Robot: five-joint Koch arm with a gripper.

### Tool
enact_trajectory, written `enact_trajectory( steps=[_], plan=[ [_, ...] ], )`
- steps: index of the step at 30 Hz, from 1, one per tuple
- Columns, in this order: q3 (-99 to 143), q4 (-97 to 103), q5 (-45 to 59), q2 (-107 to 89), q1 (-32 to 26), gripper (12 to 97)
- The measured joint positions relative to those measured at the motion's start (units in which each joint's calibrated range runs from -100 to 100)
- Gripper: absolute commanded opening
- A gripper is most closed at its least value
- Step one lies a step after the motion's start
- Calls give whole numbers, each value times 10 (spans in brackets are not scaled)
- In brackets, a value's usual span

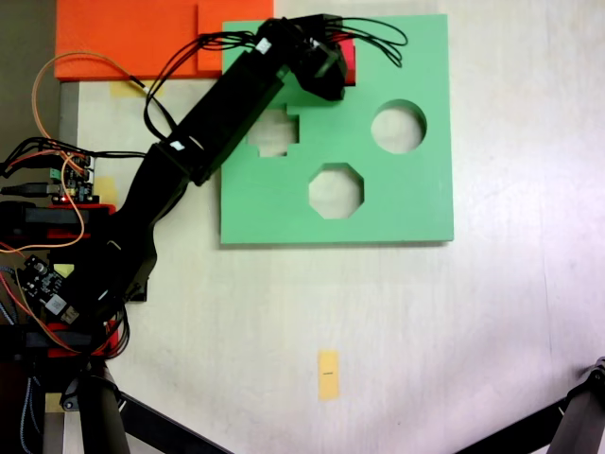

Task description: Put the square block into the corresponding hole

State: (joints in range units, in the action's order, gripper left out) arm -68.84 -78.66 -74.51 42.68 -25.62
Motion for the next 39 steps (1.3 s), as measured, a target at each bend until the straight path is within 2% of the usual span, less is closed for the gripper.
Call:
enact_trajectory(
  steps=[2, 5, 15, 21, 23, 24, 25, 26, 31, 34, 37, 39],
  plan=[
    [1, 0, 0, 1, 0, 834],
    [3, -1, 4, -15, 0, 893],
    [3, -123, 107, -338, 6, 893],
    [2, -200, 313, -566, 53, 887],
    [2, -201, 351, -614, 80, 885],
    [2, -202, 361, -633, 95, 861],
    [3, -202, 377, -648, 112, 772],
    [3, -202, 395, -659, 127, 743],
    [9, -206, 482, -724, 215, 730],
    [9, -207, 521, -763, 256, 617],
    [19, -208, 540, -791, 284, 615],
    [107, -209, 547, -844, 287, 615]
  ],
)
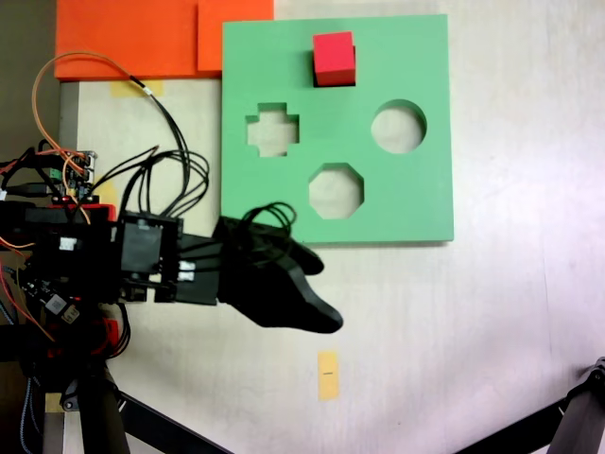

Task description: Put the square block into the corresponding hole

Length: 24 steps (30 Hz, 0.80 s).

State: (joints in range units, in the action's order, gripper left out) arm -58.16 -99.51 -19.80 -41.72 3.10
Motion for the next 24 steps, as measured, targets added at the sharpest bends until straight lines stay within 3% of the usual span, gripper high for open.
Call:
enact_trajectory(
  steps=[4, 9, 13, 17, 19, 24],
  plan=[
    [380, 26, 3, -216, 1, 612],
    [606, 167, 12, -339, -4, 605],
    [971, 420, 42, -438, -7, 595],
    [1243, 766, 96, -482, 0, 478],
    [1389, 975, 143, -468, 4, 475],
    [1474, 1179, 201, -475, -13, 491]
  ],
)
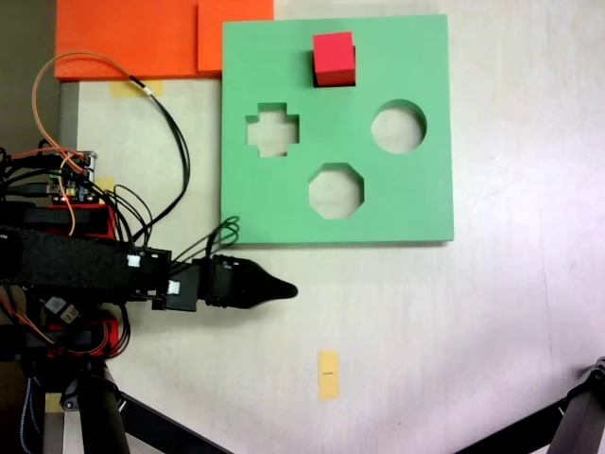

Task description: Put the square block into the corresponding hole

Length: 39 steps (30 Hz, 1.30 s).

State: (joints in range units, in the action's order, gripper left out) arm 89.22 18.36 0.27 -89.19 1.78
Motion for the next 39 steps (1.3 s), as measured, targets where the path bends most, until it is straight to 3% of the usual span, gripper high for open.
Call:
enact_trajectory(
  steps=[5, 39],
  plan=[
    [96, 3, 3, -29, -14, 501],
    [97, -85, 8, -103, -21, 493]
  ],
)
